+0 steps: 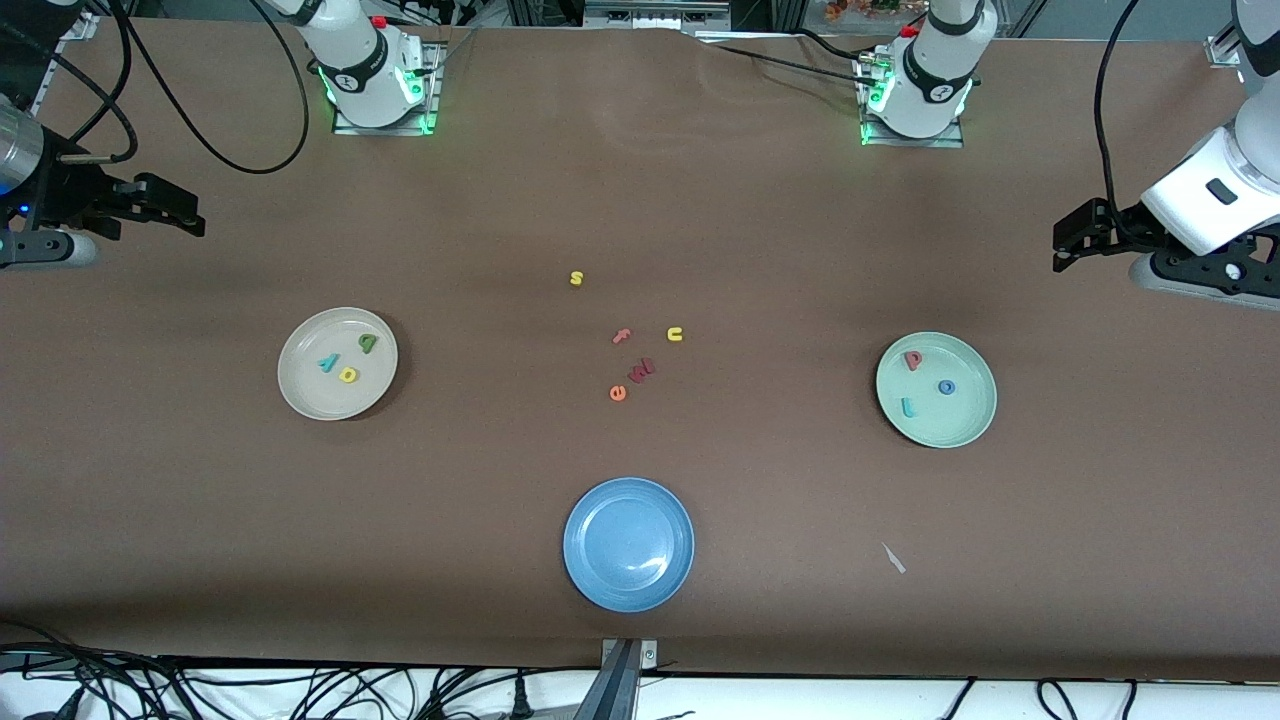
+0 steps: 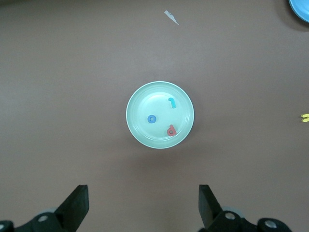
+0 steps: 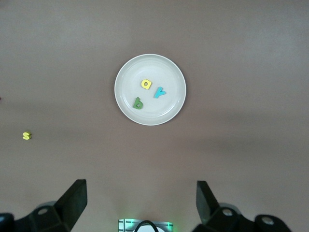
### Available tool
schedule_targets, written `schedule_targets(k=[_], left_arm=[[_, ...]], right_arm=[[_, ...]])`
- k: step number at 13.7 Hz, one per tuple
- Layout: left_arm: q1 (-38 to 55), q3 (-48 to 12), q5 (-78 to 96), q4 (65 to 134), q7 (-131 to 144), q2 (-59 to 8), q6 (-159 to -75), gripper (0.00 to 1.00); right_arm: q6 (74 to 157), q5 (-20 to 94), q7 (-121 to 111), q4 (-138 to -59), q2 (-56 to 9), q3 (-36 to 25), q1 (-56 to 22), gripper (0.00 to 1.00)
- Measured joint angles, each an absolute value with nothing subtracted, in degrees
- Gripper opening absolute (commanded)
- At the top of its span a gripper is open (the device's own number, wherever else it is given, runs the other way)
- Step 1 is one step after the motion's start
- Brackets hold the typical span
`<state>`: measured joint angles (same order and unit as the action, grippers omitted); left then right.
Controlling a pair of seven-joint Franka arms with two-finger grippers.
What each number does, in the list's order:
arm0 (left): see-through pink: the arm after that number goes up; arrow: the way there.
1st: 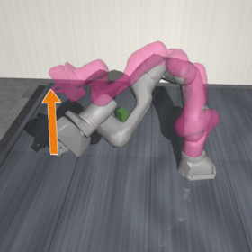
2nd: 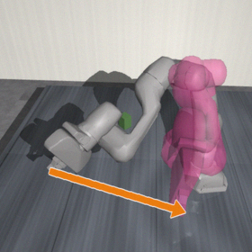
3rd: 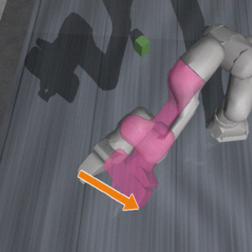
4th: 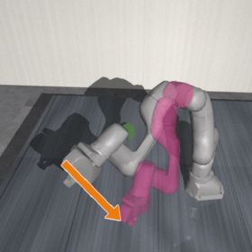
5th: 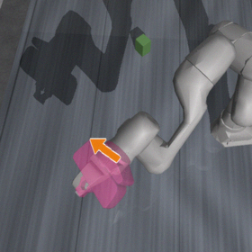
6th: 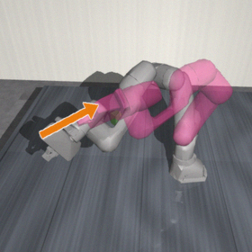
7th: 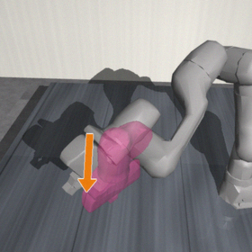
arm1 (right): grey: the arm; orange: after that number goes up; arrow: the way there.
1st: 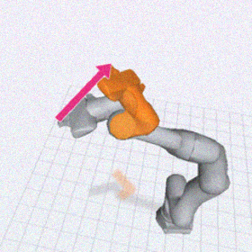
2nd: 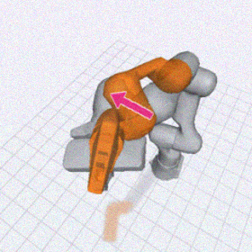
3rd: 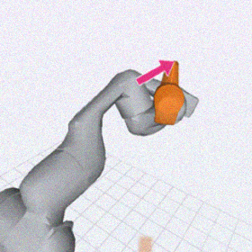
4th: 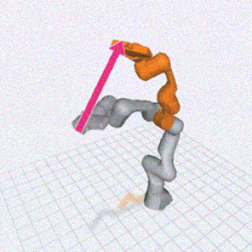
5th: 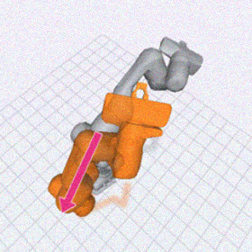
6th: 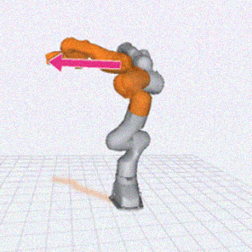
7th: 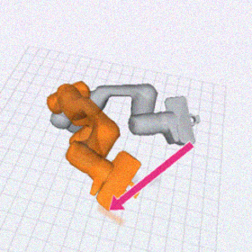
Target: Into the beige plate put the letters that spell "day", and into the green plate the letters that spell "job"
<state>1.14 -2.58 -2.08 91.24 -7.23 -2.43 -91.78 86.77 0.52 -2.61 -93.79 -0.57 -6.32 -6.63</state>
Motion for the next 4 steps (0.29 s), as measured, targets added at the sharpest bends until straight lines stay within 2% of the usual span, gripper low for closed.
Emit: schedule_targets(k=[4], left_arm=[[1.14, -2.52, -2.08, 90.40, -7.18, -2.39, -91.77, 1.00]], right_arm=[[86.70, 0.52, -2.61, -93.79, -0.60, -6.33, -6.62, 1.00]])
